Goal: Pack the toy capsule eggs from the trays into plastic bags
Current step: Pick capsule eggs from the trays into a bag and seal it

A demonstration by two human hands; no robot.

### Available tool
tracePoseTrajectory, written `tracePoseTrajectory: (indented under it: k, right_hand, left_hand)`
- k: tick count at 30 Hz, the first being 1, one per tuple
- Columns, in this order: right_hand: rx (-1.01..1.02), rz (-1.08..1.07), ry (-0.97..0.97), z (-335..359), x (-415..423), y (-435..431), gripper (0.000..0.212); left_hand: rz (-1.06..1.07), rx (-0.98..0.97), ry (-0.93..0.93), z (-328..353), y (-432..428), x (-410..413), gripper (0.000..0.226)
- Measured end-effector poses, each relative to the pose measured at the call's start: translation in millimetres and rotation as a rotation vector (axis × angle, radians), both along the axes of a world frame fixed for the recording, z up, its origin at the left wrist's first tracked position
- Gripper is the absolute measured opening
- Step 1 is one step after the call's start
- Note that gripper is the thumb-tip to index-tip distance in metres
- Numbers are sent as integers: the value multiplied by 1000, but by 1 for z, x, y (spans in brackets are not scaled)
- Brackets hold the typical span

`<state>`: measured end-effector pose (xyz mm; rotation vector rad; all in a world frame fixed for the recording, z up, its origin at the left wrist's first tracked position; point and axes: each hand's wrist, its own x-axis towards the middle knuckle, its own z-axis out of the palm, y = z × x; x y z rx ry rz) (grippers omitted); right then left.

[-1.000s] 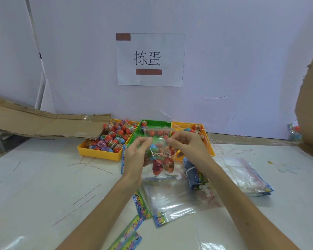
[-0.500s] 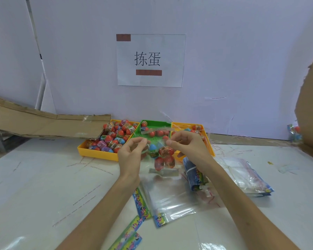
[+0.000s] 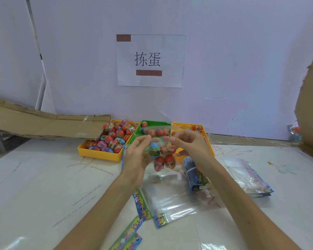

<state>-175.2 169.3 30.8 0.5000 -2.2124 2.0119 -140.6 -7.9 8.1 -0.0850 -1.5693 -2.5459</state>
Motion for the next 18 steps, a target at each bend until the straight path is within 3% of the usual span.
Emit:
tracePoseTrajectory:
  k: [6, 9, 13, 18]
  right_hand:
    - [-35, -8, -6, 0, 0, 1, 11]
    - [-45, -19, -13, 1, 0, 2, 10]
    - [-50, -13, -28, 1, 1, 1, 8]
    - [-32, 53, -67, 4, 3, -1, 7]
  left_hand:
    - [-155, -84, -5, 1, 1, 4, 44]
    - [-170, -135, 26, 0, 2, 5, 43]
    - [-105, -179, 40, -1, 2, 6, 18]
    - [-1, -172, 22, 0, 1, 7, 17]
